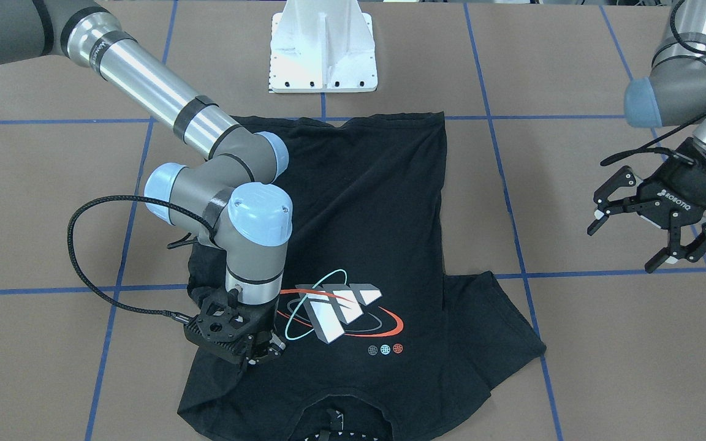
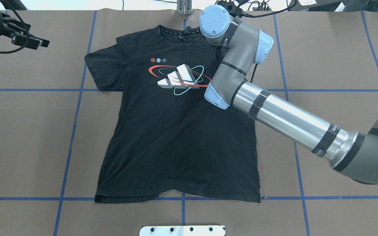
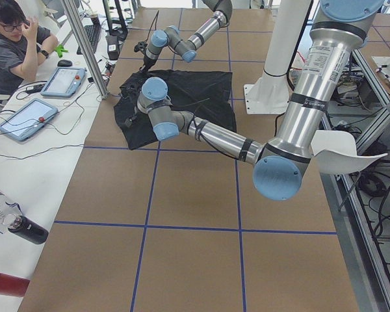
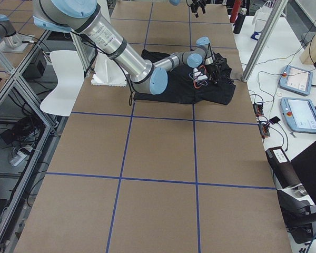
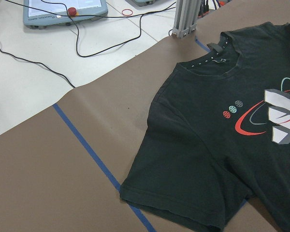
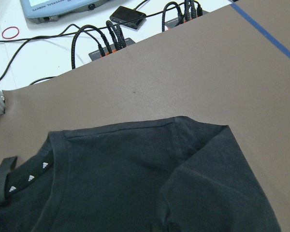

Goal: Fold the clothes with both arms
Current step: 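Grasp the sleeve with the right gripper and fold it inward over the body, then release and raise the right gripper away while the left gripper approaches the shirt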

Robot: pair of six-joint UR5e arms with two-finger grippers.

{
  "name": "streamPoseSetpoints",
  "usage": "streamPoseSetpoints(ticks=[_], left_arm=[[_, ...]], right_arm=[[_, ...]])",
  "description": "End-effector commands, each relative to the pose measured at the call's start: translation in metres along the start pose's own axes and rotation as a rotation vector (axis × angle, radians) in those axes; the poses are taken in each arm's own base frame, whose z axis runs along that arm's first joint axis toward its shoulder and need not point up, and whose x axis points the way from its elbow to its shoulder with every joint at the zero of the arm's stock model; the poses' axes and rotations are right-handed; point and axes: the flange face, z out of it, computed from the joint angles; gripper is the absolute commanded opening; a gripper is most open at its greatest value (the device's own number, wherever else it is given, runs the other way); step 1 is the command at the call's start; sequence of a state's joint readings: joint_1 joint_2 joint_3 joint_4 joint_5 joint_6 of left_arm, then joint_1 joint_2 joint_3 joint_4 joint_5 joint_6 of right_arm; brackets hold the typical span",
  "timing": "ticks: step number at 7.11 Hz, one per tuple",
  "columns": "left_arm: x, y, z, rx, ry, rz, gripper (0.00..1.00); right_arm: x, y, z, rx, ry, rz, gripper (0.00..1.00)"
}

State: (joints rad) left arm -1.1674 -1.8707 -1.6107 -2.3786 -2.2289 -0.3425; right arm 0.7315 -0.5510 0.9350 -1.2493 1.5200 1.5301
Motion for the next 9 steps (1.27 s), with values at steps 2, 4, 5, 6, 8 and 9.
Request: streamPoseSetpoints(ticks=[2,4,5,6,8,9], left_arm=[[-0.003,0.001,0.003,-0.008,-0.003,-0.018,1.0],[0.014,0.002,0.041,0.016,-0.096,-0.221,1.0],[0.025,-0.004,0.076,0.023,-0.135,-0.308,1.0],[0.02,0.004,0.102,0.041,-0.176,-0.315,1.0],[-0.012,0.04,0.156,0.093,-0.218,-0.37,0.98],[0.004,0.049,0.186,0.121,-0.237,-0.399,0.98]], right_arm=[[-0.015,0.001,-0.011,-0.014,-0.012,-0.048,1.0],[-0.006,-0.046,-0.046,-0.129,0.001,-0.123,1.0],[0.013,-0.07,-0.058,-0.186,0.006,-0.165,1.0],[0.052,-0.085,-0.06,-0.22,-0.015,-0.225,1.0],[0.133,-0.102,-0.066,-0.236,-0.057,-0.3,1.0],[0.185,-0.115,-0.07,-0.243,-0.073,-0.36,1.0]])
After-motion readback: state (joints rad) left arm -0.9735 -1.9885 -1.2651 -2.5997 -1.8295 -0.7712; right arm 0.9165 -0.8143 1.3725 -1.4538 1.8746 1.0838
